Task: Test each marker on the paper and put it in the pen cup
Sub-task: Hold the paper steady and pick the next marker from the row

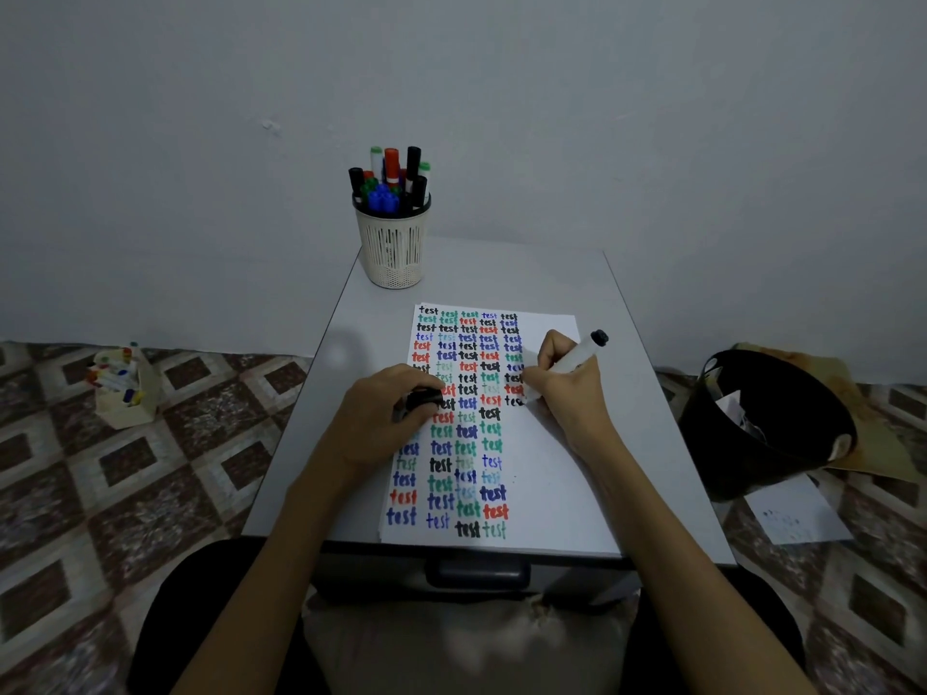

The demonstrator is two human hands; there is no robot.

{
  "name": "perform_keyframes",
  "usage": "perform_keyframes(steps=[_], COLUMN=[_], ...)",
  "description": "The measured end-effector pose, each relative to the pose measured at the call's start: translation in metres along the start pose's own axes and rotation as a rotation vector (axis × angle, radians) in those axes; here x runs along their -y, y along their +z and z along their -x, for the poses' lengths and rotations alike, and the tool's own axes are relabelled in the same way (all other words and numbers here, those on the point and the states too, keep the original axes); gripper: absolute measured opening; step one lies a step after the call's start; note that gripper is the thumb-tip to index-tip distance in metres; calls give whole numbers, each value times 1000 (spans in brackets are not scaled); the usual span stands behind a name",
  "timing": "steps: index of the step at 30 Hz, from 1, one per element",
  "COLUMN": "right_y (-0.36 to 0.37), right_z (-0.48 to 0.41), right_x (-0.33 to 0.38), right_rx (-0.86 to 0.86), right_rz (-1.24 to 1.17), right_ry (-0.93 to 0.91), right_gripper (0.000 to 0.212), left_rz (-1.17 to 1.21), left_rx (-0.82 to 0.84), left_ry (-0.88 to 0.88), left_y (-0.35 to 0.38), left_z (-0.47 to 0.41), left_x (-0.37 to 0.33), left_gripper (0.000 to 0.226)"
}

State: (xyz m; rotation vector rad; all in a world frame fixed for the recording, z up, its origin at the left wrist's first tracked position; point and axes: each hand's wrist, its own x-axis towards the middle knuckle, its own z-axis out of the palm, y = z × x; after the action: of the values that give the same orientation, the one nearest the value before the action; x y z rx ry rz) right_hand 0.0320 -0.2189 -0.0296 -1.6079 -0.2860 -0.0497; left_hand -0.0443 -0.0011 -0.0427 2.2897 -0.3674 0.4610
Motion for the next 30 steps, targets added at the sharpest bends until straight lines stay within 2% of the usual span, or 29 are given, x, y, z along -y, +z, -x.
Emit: perform_keyframes(steps=[6, 12, 18, 22, 24, 27, 30], right_y=[-3, 1, 1, 1, 0, -6, -9], right_z=[1, 3, 3, 3, 4, 4, 3], right_x=[0, 6, 3, 8, 9, 10, 14], right_rx=[-64, -81, -47, -18, -47, -109, -53], right_rz=[-28, -16, 10, -9, -100, -388, -536], right_ry=[3, -18, 13, 30, 31, 74, 98], right_gripper=[20, 35, 30, 31, 33, 35, 25], left_rz=[-4, 4, -14, -5, -4, -21, -21], left_rx=[8, 14, -1, 7, 1, -13, -64], left_ry=[3, 15, 17, 22, 20, 25, 29], left_y=[0, -1, 0, -1, -1, 0, -1], left_z=[0, 0, 0, 0, 0, 1, 1], left_x=[1, 1, 1, 1, 0, -1, -4], left_gripper=[26, 35, 26, 29, 31, 26, 27])
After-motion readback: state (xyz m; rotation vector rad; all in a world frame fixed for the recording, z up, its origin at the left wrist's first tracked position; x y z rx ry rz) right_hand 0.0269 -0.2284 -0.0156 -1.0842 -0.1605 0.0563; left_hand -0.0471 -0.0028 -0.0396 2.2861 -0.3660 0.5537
